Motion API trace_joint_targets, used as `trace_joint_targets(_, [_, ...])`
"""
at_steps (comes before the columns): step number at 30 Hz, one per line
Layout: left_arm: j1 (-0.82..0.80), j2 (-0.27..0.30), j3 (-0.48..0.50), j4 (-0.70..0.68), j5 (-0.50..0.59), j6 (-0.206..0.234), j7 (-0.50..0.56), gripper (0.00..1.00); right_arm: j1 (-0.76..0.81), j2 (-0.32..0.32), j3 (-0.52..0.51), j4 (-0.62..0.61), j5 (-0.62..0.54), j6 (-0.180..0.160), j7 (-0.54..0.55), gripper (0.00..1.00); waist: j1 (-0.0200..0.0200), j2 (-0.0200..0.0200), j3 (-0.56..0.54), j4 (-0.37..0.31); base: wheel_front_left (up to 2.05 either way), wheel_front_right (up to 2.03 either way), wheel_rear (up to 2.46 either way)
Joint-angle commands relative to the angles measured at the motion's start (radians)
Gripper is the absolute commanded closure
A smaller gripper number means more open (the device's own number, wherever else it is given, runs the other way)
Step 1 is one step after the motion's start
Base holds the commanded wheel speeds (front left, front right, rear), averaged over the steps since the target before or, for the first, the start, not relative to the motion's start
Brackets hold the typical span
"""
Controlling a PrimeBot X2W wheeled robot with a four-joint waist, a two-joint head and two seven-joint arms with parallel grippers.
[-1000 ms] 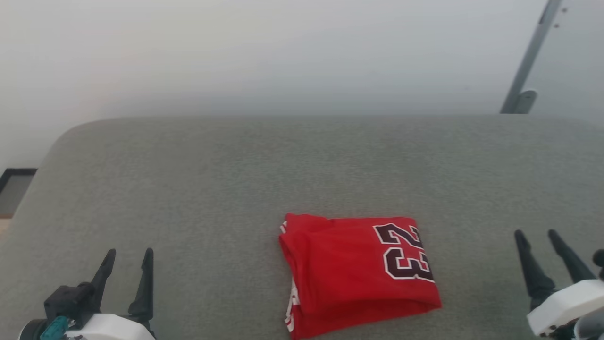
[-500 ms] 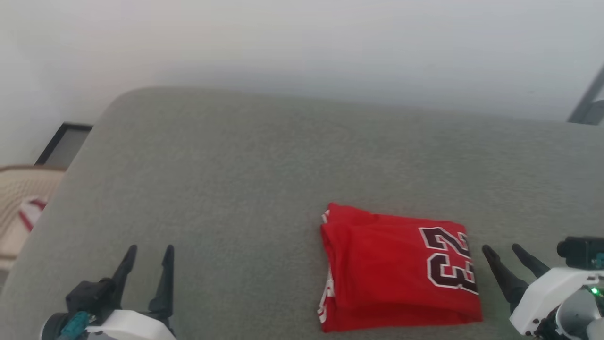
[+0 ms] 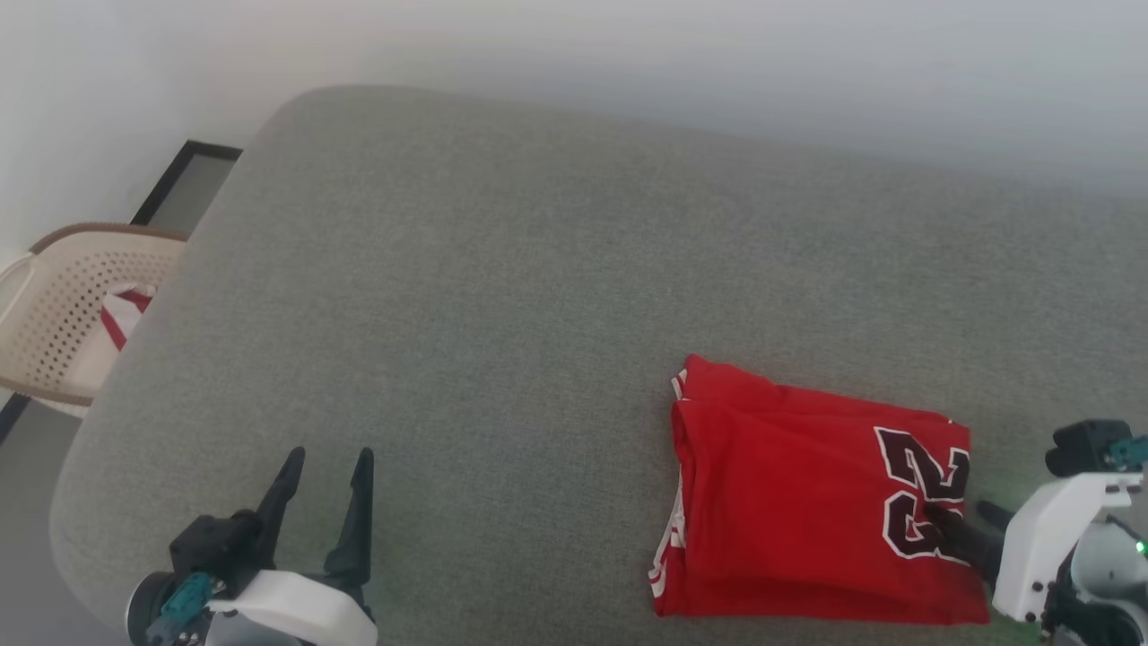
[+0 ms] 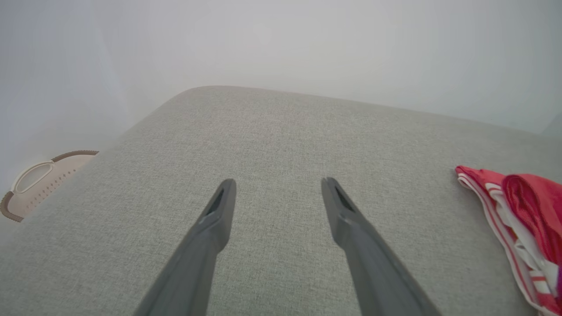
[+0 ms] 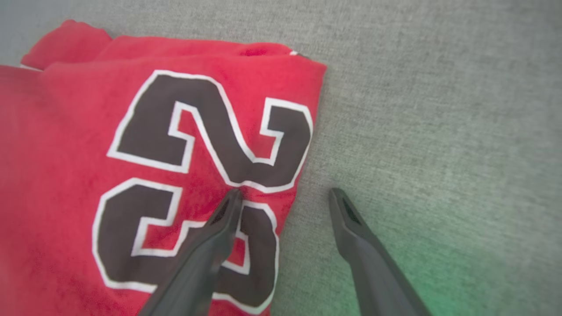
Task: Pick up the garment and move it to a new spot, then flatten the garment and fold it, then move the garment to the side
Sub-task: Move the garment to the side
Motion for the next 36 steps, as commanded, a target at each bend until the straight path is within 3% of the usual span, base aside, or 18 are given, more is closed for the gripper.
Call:
trace_joint_targets(1, [-0.02,-0.006,0.0,0.003,0.012,-0.002,-0.005,0.0,0.003,0.015,0.019,0.026,0.003,0.0,0.055,0.0,0.0,0.0,0.011,0.009,0.0,0.0,0.0])
trace_joint_targets(2, [-0.02,-0.006,0.0,0.003,0.012,-0.002,-0.005,0.0,0.003,0.015,0.019,0.026,0.003,0.0,0.055,0.0,0.0,0.0,0.011,0.009,0.0,0.0,0.0])
trace_joint_targets(3, [-0.021,-0.008,-0.001,0.005,0.013,-0.003,-0.006,0.0,-0.001,0.014,0.024,0.023,0.0,0.0,0.067,0.55,0.0,0.0,0.013,0.01,0.0,0.0,0.0])
trace_joint_targets(4, [-0.022,-0.01,-0.001,0.007,0.014,-0.004,-0.006,0.0,-0.006,0.012,0.024,0.023,-0.009,0.0,0.079,1.0,0.0,0.0,0.016,0.011,0.0,0.0,0.0])
trace_joint_targets(19, [-0.087,-0.041,-0.016,0.013,0.044,-0.019,-0.009,0.0,-0.094,-0.068,-0.051,-0.104,-0.07,-0.001,0.137,1.0,0.0,0.0,0.065,-0.058,0.0,0.0,0.0])
trace_joint_targets(29, [-0.197,-0.073,-0.041,0.019,0.096,-0.037,-0.009,0.0,-0.196,-0.203,-0.094,-0.122,-0.129,-0.001,0.094,1.0,0.0,0.0,0.133,-0.15,0.0,0.0,0.0])
trace_joint_targets(36, [-0.297,-0.097,-0.063,0.05,0.136,-0.06,-0.01,0.0,-0.297,-0.313,-0.089,-0.063,-0.146,-0.001,0.016,1.0,0.0,0.0,0.189,-0.227,0.0,0.0,0.0])
